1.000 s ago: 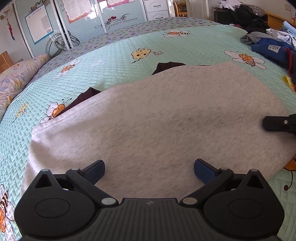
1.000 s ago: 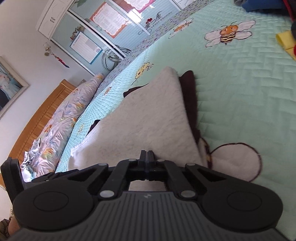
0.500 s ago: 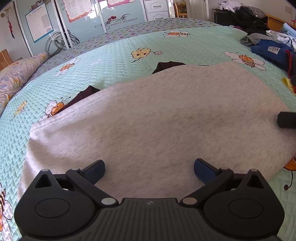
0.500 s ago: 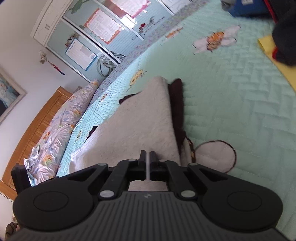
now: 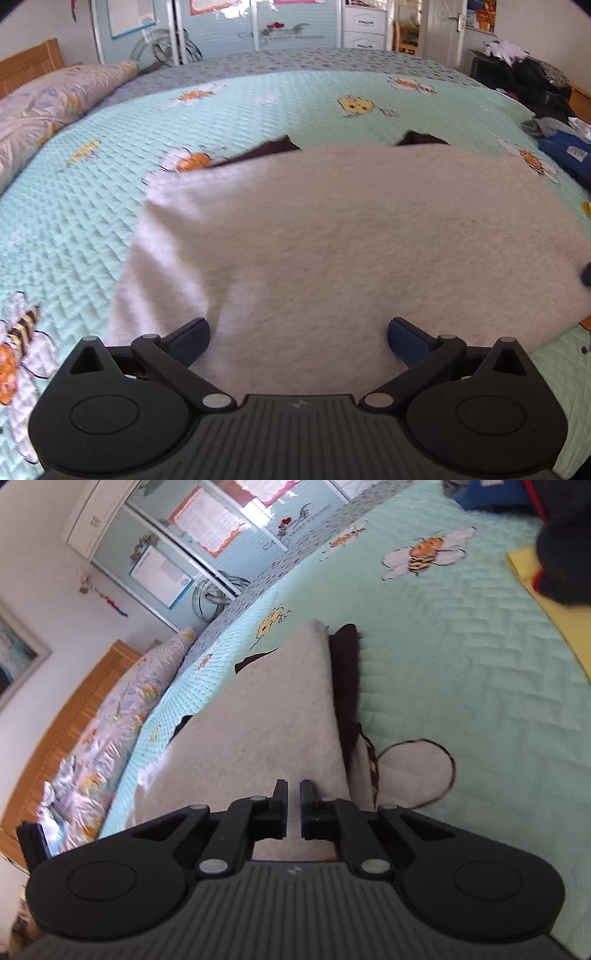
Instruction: Fold clothes
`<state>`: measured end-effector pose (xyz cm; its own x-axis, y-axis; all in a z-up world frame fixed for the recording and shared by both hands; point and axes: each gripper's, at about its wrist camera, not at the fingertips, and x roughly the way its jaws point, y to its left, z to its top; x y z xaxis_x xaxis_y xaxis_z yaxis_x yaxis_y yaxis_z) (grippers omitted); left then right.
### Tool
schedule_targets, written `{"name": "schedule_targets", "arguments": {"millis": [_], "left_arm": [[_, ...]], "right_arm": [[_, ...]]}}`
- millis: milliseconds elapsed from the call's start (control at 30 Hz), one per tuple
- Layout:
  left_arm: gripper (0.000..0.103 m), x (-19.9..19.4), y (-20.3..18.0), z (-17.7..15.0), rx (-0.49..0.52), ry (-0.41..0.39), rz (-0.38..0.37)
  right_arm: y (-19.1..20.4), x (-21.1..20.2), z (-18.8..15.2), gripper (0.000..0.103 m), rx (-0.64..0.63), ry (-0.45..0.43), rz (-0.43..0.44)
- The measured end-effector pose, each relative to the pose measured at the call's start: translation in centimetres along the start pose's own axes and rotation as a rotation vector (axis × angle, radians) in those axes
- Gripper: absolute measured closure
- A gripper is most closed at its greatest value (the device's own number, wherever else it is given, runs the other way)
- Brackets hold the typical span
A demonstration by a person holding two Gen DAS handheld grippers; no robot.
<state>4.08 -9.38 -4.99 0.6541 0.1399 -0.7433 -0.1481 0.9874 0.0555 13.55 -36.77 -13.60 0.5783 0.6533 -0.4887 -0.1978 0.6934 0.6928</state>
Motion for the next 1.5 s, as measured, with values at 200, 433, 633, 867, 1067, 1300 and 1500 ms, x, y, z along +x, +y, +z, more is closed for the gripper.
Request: {"name": "schedule_targets", "arguments": {"millis": [200,433,633,867,1067,1300,1500], "left_arm": [[0.001,-0.5,2.1,2.0,-0.010,-0.046,0.121],[0.001,1.9,2.6,3.7,0.028,-0.037,0.175],[0.001,4.1,3.0,2.4,0.011,-0.004,0.162],[0.000,4.5,4.1,1.1,-0.039,-0.022,0.107],[0.000,4.8,4.1,0.5,-0.044,-0.042,0.096],[0.000,4.9,4.6,0.2,-0.064,-0.050,0.068],[0.000,4.9,4.6,0.0,-0.064,-0.061,0.064]], "right_arm": [[1.1,-2.2,0.7,0.061,0.002,-0.090,0.035],[4.8,0.3,2.2,0.057,-0.086,-0.099,0.060],[8.8,4.9,2.7,0.056,-0.233,-0.031,0.044],[7.6,10.3,4.2,0.103,-0.398,0.070,-0.272],[10.3,8.1,6.5,0.087,-0.433,-0.053,-0.286],[11.3,16.2,7.7,0.082,-0.641,0.106,-0.406],[9.0,18.0,8.9,0.081,-0.630,0.097,-0.460]]}}
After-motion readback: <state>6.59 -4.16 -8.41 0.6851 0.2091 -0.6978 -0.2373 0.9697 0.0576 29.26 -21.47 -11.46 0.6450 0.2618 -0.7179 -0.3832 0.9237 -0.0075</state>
